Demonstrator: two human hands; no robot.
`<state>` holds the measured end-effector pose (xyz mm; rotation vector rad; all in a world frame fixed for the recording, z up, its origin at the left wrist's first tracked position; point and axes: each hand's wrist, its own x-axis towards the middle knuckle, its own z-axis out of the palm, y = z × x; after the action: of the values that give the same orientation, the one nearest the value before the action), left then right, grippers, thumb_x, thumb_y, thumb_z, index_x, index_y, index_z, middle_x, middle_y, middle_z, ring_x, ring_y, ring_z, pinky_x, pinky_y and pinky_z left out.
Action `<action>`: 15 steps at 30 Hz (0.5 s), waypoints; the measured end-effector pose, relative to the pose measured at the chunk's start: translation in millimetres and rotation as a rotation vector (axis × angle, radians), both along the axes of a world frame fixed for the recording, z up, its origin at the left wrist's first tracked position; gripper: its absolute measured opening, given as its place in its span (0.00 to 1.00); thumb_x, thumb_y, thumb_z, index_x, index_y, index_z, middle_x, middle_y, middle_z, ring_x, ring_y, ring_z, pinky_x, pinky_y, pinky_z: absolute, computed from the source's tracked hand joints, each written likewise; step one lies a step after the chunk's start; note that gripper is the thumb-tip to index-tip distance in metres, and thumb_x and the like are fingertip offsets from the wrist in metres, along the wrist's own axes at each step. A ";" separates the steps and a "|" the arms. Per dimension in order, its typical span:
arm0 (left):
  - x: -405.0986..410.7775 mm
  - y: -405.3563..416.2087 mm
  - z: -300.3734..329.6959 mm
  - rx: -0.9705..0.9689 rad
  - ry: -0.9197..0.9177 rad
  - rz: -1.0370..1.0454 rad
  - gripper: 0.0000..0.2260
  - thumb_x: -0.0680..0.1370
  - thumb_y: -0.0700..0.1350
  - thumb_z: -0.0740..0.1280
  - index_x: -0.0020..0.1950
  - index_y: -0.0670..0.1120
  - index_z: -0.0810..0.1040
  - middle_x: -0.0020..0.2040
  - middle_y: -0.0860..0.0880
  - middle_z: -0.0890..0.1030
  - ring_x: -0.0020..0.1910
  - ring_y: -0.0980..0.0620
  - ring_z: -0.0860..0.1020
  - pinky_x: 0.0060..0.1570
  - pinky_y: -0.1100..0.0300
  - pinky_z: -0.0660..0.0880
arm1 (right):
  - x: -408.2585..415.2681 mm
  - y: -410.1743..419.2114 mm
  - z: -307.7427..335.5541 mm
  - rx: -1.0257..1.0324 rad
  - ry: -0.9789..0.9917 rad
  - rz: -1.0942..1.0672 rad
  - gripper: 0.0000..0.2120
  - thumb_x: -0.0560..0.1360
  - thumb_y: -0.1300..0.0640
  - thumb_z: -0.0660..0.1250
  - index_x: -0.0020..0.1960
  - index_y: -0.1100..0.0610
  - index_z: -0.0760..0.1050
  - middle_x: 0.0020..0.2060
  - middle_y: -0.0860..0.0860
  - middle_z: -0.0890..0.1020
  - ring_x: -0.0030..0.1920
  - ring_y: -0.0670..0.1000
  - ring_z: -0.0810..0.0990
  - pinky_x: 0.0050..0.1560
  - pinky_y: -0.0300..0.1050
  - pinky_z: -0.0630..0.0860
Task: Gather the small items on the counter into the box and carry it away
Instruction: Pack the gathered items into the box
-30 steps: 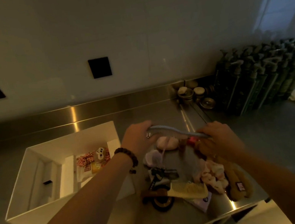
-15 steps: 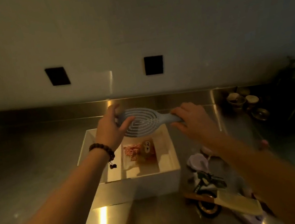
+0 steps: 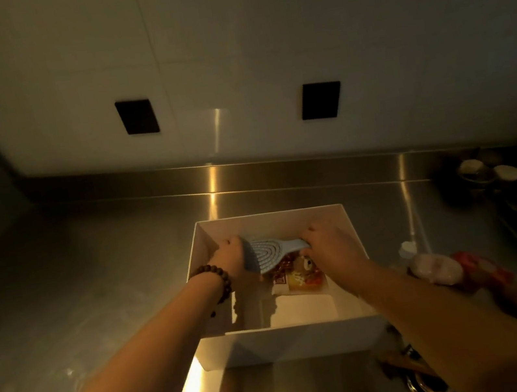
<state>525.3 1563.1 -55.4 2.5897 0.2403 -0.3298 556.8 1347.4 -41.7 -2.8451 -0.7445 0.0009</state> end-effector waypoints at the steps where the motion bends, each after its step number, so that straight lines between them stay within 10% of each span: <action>1: 2.0 -2.1 -3.2 0.015 0.028 -0.001 0.36 0.68 0.48 0.75 0.70 0.45 0.60 0.69 0.44 0.66 0.65 0.46 0.69 0.63 0.52 0.70 | 0.4 0.9 -1.1 -0.040 -0.023 0.000 0.12 0.74 0.51 0.65 0.57 0.52 0.76 0.54 0.52 0.75 0.56 0.53 0.73 0.54 0.50 0.74; 15: -1.9 -6.7 -12.9 0.175 -0.019 0.024 0.35 0.70 0.53 0.72 0.70 0.43 0.59 0.68 0.44 0.65 0.65 0.44 0.67 0.65 0.50 0.67 | -6.7 11.1 -8.4 -0.205 0.080 0.004 0.18 0.77 0.54 0.61 0.65 0.57 0.71 0.64 0.56 0.70 0.65 0.57 0.67 0.66 0.53 0.67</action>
<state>523.5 1556.4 -68.3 2.7580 0.3053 -0.2871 550.1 1358.5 -50.1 -3.0150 -0.7747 0.2016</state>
